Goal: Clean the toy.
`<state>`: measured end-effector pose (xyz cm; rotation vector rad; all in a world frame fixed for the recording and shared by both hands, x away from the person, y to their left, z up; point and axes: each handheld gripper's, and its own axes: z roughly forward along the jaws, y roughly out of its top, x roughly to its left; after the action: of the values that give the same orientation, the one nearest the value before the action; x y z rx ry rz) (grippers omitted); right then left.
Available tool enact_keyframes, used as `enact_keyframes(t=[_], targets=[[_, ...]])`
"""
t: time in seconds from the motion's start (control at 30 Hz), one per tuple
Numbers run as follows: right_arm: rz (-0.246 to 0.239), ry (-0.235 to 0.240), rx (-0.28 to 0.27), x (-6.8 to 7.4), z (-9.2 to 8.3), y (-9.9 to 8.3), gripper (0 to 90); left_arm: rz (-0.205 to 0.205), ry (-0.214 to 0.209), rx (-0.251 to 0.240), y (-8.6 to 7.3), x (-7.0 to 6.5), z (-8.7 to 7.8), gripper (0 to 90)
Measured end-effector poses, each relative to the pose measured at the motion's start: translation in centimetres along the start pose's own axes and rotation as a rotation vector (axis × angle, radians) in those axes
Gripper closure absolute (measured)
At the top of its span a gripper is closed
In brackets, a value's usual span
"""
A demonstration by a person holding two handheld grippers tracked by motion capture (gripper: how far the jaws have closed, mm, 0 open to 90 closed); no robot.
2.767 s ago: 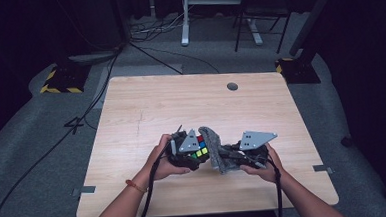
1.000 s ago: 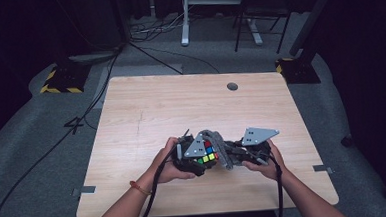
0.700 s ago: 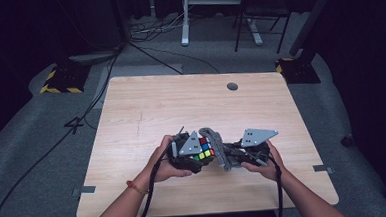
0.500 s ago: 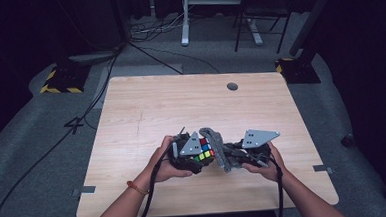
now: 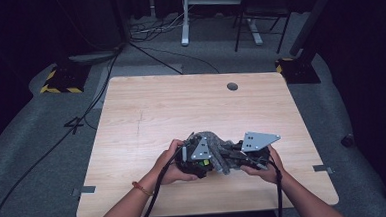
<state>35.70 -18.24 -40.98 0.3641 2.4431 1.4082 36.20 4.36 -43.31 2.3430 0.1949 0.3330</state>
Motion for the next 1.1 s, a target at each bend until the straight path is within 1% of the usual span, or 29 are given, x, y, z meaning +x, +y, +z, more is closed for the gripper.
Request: enact_keyframes(t=[0.1,0.17,0.2,0.27,0.33,0.4,0.43,0.47,0.5,0.6,0.7,0.8,0.87,0.93,0.97,1.0,1.03,1.07,1.1], targets=[[0.012,-0.016,0.019,-0.5,0.3,-0.3,80.4,0.003,-0.003,-0.011,0.1,-0.1,-0.2,33.1],[0.021,-0.015,0.024,-0.8,0.3,-0.5,80.4,0.002,-0.007,-0.02,0.1,-0.1,-0.4,33.1],[0.044,-0.02,0.04,-1.3,0.5,-0.8,80.4,0.0,-0.007,-0.042,0.1,0.0,-0.7,33.1],[0.062,-0.018,0.05,-1.7,0.6,-1.2,80.5,-0.004,-0.007,-0.064,0.1,0.2,-1.3,33.1],[0.06,-0.021,0.064,-1.7,0.7,-1.3,80.5,-0.007,0.006,-0.082,0.1,0.4,-2.0,33.1],[0.049,-0.015,0.077,-1.5,0.8,-1.4,80.4,-0.027,0.012,-0.114,0.0,0.7,-2.5,33.1],[0.046,-0.013,0.078,-1.4,0.9,-1.4,80.5,-0.034,0.022,-0.12,0.0,1.0,-2.9,33.2],[0.043,-0.004,0.079,-1.3,1.0,-1.4,80.5,-0.029,0.038,-0.116,0.0,1.0,-3.1,33.2],[0.034,0.001,0.079,-1.1,1.0,-1.3,80.5,-0.03,0.045,-0.112,-0.1,1.1,-3.2,33.2],[0.009,0.003,0.078,-0.5,1.0,-0.9,80.4,-0.029,0.048,-0.105,-0.3,1.2,-3.3,33.2],[0.003,0.005,0.069,-0.3,0.8,-0.8,80.4,-0.033,0.052,-0.098,-0.5,1.4,-3.3,33.1],[-0.003,0.002,0.053,-0.2,0.4,-0.6,80.4,-0.026,0.065,-0.063,-0.7,1.5,-2.9,33.1],[-0.009,0.017,0.028,-0.1,0.2,-0.4,80.4,-0.024,0.047,-0.052,-0.7,1.3,-2.3,33.2],[-0.016,0.021,0.026,0.1,0.2,-0.2,80.4,-0.02,0.044,-0.047,-0.7,1.1,-2.0,33.1],[-0.03,0.017,0.028,0.3,0.2,-0.1,80.4,-0.005,0.042,-0.027,-0.5,0.9,-1.6,33.1],[-0.05,0.006,0.032,0.6,0.3,0.0,80.4,-0.001,0.047,-0.016,-0.4,0.7,-1.4,33.1],[-0.062,0.004,0.023,0.7,0.2,0.0,80.3,-0.002,0.03,-0.011,-0.3,0.5,-0.9,33.0],[-0.062,0.004,0.023,0.7,0.2,0.0,80.3,-0.002,0.03,-0.011,-0.3,0.5,-0.9,33.1],[-0.053,0.009,0.008,0.6,0.0,0.1,80.3,0.005,0.02,0.002,-0.2,0.0,-0.5,33.1]])
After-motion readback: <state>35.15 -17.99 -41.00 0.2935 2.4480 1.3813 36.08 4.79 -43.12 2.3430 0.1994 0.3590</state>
